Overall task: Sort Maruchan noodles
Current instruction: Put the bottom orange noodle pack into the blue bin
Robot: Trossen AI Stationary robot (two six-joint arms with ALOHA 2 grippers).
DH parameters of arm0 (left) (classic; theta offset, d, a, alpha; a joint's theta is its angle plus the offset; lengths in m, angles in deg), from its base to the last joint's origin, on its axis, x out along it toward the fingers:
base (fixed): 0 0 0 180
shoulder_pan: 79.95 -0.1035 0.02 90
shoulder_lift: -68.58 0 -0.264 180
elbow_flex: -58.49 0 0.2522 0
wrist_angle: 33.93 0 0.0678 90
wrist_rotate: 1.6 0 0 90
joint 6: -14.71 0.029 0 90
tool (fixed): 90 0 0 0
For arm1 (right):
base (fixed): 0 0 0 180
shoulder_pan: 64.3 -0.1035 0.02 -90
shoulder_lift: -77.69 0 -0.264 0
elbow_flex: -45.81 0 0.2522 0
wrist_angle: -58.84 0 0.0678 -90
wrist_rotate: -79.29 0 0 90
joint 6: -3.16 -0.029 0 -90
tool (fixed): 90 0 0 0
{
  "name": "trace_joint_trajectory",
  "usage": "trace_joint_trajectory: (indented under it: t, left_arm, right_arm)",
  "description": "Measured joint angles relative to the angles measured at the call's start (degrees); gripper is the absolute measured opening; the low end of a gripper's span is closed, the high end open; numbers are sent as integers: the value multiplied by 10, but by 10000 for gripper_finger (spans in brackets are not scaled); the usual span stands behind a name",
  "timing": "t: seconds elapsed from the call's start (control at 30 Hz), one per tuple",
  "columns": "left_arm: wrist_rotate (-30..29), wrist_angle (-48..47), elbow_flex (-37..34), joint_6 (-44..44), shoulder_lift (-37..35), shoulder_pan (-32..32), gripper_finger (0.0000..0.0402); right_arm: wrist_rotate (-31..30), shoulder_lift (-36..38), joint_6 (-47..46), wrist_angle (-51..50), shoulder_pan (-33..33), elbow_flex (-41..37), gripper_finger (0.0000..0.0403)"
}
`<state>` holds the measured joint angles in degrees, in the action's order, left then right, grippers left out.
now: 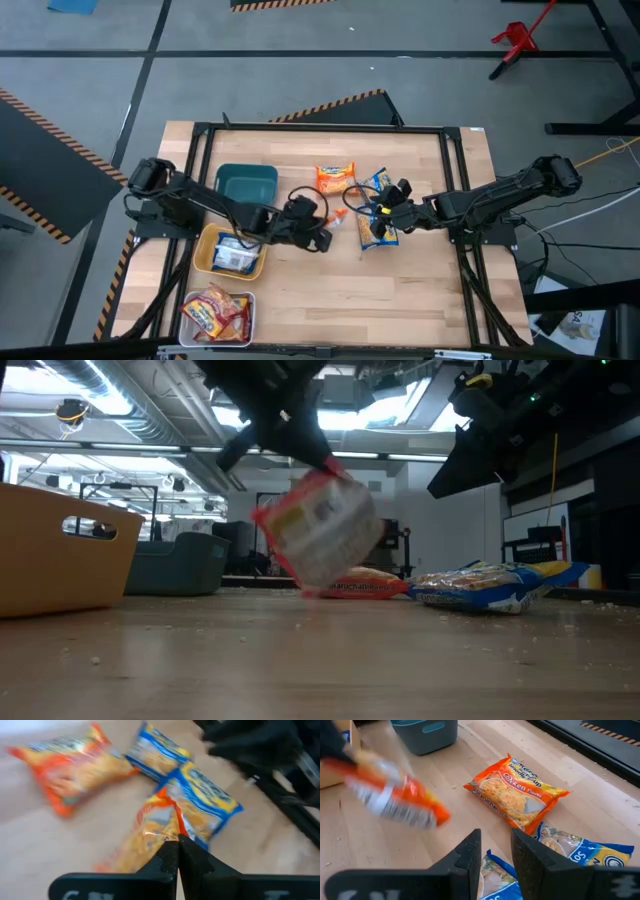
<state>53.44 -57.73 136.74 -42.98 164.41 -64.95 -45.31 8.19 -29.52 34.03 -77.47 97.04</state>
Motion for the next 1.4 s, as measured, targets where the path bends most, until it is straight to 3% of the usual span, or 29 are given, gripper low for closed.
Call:
trace_joint_trajectory:
  t: [0.43, 0.7, 1.0, 1.4]
  left_arm:
    - [-72, -57, 0, 78, -103, -5, 0]
    - [-124, -155, 0, 104, -167, -7, 0]
    - [-135, -337, 0, 113, -235, -24, 0]
    - [-140, -520, 0, 116, -242, -73, 0]
  right_arm:
    - [-5, 0, -1, 1, 0, 0, 94]
    - [-4, 0, -1, 0, 0, 0, 94]
    - [-9, 0, -1, -7, 0, -1, 94]
    - [-10, 0, -1, -13, 0, -1, 94]
